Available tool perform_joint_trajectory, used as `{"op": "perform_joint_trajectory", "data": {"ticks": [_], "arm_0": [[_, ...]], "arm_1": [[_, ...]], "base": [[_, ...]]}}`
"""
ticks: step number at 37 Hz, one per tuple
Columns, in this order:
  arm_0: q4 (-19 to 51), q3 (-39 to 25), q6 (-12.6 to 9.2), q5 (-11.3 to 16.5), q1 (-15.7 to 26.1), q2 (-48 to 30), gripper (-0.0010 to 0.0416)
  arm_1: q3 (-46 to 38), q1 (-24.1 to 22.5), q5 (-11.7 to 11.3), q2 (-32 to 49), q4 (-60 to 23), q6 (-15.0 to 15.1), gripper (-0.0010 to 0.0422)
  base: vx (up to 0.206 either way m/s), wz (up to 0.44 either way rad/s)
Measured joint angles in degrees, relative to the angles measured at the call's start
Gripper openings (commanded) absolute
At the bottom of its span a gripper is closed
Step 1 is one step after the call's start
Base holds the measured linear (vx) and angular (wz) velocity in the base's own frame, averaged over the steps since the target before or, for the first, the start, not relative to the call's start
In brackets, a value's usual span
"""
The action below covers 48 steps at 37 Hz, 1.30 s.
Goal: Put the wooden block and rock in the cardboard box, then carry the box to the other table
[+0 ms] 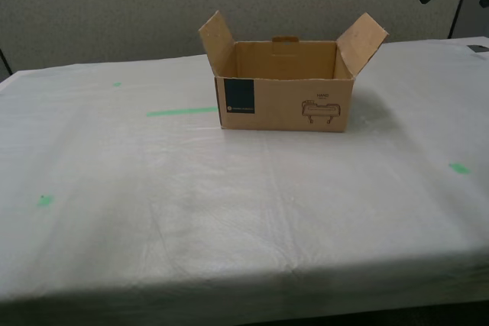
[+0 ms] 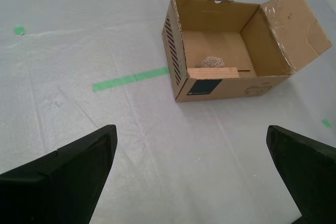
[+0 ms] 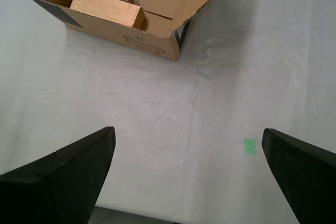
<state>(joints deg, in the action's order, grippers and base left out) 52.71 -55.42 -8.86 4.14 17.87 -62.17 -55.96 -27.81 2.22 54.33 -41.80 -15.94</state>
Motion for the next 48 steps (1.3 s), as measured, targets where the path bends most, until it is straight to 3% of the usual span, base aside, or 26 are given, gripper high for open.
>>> {"op": "perform_joint_trajectory", "data": {"ticks": [48], "arm_0": [[0.0, 0.0, 0.0, 0.0, -0.1, 0.0, 0.0389]], "arm_1": [[0.0, 0.0, 0.0, 0.0, 0.0, 0.0, 0.0389]], "base": [[0.000, 0.000]]}}
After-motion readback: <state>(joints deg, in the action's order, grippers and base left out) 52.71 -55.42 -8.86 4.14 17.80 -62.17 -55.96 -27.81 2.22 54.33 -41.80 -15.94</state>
